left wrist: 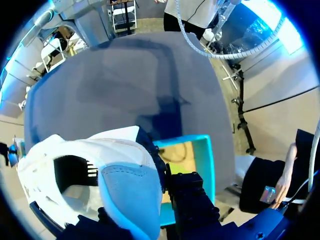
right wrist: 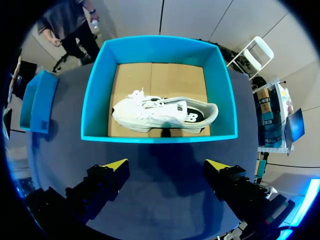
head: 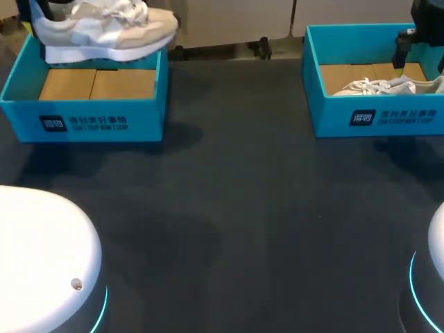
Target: Take the shoe out of the shoebox, open the shoe tongue, remove and reinsert the insole, then place the shoe into the shoebox
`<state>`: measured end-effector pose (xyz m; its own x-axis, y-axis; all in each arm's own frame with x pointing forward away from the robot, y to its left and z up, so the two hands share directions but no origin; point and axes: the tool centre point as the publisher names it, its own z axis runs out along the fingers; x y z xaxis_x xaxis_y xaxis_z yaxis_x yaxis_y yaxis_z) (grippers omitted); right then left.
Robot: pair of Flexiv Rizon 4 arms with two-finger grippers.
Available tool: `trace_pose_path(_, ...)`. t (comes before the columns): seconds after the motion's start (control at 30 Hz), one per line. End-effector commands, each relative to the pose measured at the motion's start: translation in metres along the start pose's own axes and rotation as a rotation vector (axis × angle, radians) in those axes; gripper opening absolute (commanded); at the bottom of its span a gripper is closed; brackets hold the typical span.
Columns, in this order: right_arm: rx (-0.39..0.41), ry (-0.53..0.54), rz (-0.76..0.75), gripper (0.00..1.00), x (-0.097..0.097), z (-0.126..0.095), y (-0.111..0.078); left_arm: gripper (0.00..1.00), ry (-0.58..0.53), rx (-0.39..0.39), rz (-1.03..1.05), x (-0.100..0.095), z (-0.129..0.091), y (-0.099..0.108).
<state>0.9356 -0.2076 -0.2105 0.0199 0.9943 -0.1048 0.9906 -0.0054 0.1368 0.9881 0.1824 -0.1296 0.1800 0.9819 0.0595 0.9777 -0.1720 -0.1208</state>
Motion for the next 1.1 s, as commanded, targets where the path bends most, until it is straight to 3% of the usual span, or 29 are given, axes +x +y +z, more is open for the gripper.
trace_pose_path(0.03,-0.002,0.000,0.000,1.00,0.000,0.000,-0.001,0.00,0.010,-0.054,-0.010,-0.025,0.004,-0.018)
trace_pose_path(0.33,-0.002,0.000,0.000,1.00,0.000,0.000,-0.001,0.00,-0.004,-0.052,0.003,-0.089,0.009,-0.054)
trace_pose_path(0.83,-0.002,0.000,0.000,1.00,0.000,0.000,-0.001,0.00,-0.043,0.037,0.046,-0.190,0.034,-0.113)
trace_pose_path(0.9,-0.002,0.000,0.000,1.00,0.000,0.000,-0.001,0.00,-0.053,0.030,0.058,-0.199,0.037,-0.117)
trace_pose_path(1.1,-0.002,0.000,0.000,1.00,0.000,0.000,-0.001,0.00,-0.053,0.030,0.058,-0.199,0.037,-0.117)
